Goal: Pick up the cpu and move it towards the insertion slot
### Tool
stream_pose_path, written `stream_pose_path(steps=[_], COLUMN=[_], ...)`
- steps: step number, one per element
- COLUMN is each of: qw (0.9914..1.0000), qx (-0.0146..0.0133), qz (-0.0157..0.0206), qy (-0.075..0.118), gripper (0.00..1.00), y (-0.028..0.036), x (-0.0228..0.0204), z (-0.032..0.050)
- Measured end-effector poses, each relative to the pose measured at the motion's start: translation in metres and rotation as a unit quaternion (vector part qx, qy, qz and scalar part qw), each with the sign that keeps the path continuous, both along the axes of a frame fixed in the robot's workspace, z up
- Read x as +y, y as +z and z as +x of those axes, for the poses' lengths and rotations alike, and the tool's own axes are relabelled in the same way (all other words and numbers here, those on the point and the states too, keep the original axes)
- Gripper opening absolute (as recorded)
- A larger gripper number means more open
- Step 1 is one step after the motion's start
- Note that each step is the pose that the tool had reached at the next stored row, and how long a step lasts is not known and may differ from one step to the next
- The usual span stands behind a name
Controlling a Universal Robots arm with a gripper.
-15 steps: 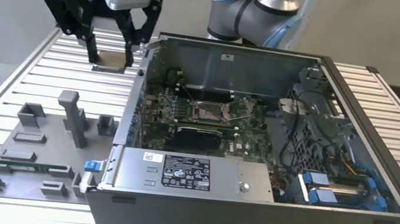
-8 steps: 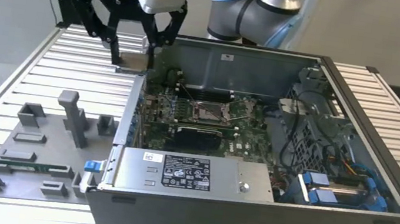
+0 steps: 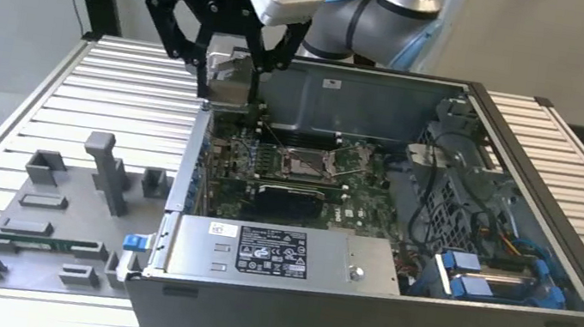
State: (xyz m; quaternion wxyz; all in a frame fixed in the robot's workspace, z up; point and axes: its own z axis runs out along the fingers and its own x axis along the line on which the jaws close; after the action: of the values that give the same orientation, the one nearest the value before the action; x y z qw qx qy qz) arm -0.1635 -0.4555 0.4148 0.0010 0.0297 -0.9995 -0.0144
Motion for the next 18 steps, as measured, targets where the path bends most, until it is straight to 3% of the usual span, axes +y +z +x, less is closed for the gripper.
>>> stream_pose_path(steps=[12, 18], qw=[1.00000, 1.00000], qx=[-0.0009, -0.0019], qz=[0.0000, 0.0000], qy=[0.000, 0.000], gripper=[0.00, 0.00], y=[-0.0016, -0.0023], x=[0.0048, 0.0056], z=[0.0546, 0.0773])
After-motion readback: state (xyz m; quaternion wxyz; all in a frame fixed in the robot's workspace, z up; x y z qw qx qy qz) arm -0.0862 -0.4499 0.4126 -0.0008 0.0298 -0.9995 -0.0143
